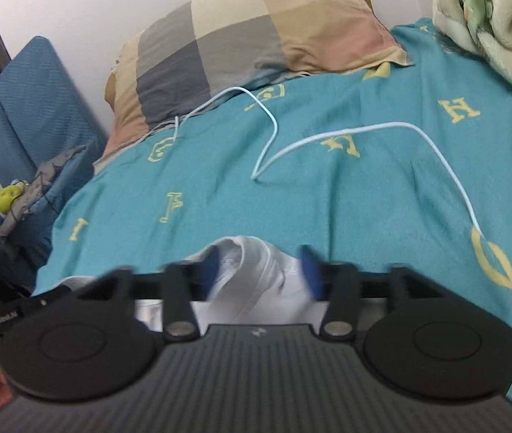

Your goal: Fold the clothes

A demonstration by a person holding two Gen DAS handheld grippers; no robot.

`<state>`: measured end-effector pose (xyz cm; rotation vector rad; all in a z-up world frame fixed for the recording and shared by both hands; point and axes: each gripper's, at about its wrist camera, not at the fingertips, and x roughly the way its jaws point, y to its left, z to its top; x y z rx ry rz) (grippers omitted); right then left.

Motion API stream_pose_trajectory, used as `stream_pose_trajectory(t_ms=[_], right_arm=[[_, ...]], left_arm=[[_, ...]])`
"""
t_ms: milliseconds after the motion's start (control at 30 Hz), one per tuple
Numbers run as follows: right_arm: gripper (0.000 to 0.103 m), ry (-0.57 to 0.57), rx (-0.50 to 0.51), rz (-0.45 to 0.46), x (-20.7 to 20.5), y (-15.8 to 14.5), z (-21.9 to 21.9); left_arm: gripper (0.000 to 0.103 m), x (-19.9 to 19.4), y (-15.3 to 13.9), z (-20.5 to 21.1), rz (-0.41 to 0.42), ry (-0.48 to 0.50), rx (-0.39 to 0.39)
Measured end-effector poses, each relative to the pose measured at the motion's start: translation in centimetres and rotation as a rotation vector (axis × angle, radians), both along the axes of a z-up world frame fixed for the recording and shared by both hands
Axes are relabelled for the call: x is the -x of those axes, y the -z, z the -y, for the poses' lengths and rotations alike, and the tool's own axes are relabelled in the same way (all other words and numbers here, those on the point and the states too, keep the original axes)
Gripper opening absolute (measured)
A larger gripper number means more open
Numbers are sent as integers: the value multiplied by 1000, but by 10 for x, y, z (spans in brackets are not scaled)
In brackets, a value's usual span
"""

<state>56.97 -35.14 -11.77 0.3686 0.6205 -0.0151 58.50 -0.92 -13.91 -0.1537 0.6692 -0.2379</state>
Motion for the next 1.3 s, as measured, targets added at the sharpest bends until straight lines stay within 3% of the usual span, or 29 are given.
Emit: stream_pose_trajectory(t_ms=[33,133,367,567,733,867,1000,1300], right_arm=[[76,-4,7,2,5,-7,-1],[76,-15,22,13,22,-28,-6],[76,-29,8,57,129,-81,-17],[76,-54,17,88,231,-106,-40],[76,-62,-5,81,316,-126,-65],[76,-55,-46,58,368,-132,-75],[76,-38,-124,36,399,-122,-74],[76,-49,-144,2,397,-108,-80]], left_arm=[[65,13,-12,-3,4,1,4],[68,54,-45,-14,10,-1,35],[69,181,-98,-46,50,-3,17],[69,299,-120,-62,77,-8,24],[69,373,-111,-79,44,-40,86],[69,403,-92,-98,2,-93,144],[69,406,-69,-119,-56,-147,217],[69,357,-19,-152,-149,-275,319]])
